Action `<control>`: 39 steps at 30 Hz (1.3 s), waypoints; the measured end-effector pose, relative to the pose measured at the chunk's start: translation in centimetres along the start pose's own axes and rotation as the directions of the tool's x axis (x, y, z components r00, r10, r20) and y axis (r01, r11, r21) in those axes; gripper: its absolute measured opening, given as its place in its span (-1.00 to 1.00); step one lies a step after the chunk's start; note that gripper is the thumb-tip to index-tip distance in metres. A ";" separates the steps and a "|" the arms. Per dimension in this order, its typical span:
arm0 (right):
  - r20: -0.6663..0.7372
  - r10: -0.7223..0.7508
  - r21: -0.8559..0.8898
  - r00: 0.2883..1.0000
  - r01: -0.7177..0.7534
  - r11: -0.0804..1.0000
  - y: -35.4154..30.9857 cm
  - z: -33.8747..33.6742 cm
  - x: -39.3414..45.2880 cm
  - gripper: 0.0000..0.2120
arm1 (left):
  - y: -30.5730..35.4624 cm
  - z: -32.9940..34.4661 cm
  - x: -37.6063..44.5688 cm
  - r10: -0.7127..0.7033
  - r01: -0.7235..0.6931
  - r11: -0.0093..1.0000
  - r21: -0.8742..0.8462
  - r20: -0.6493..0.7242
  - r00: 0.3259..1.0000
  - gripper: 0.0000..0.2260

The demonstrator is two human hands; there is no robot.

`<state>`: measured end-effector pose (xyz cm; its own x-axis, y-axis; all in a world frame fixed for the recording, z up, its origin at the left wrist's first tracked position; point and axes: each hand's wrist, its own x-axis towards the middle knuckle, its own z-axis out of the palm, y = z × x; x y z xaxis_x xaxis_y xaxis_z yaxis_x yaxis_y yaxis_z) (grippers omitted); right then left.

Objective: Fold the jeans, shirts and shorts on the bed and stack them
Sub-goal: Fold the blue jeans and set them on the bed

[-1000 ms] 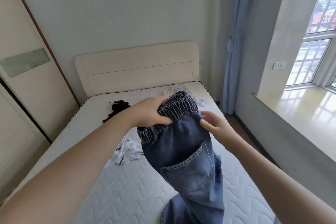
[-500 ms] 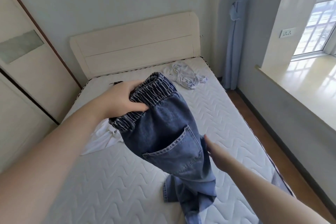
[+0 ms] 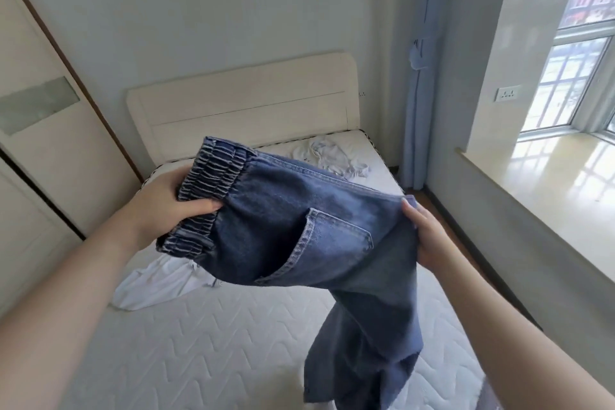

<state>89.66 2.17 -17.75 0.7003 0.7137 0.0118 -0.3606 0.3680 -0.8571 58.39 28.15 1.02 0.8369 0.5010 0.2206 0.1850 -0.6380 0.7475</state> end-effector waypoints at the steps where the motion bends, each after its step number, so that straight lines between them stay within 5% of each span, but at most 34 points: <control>1: 0.018 -0.041 -0.039 0.999 0.042 0.998 -2.0 0.1 -0.1 -0.59 | -0.4 -0.1 0.2 -0.012 0.011 0.999 -0.042 -0.019 1.000 -0.61; 12: 0.076 -0.412 -0.370 0.908 0.409 0.834 -16.5 2.0 -4.9 -0.83 | -3.3 3.6 1.8 -0.188 0.215 0.844 -0.491 0.105 0.977 -0.59; 15: 0.092 -0.424 -0.440 0.901 0.419 0.794 -17.7 1.6 -5.7 -0.81 | -4.7 6.6 1.3 -0.239 0.290 0.762 -0.579 0.165 0.957 -0.76; 25: -0.039 -0.015 -0.727 0.999 -0.018 0.686 -6.2 -5.6 -4.8 -0.60 | -15.5 17.1 -8.5 -0.484 0.597 0.501 -0.626 0.369 0.793 -0.63; 32: -0.218 0.236 -0.655 0.947 -0.321 0.684 7.3 -6.5 -5.1 -0.88 | -21.8 19.8 -17.0 -0.676 0.703 0.344 -0.622 0.356 0.645 -0.63; 39: -0.218 0.418 -0.614 0.882 -0.457 0.644 15.7 -2.9 -5.8 -0.89 | -25.8 18.0 -24.0 -0.790 0.725 0.250 -0.642 0.298 0.536 -0.60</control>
<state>81.73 2.04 -32.82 0.6011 0.6533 -0.4603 -0.1739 -0.4552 -0.8732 42.82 22.07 -34.84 0.4562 0.5983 -0.6588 0.3219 0.5792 0.7489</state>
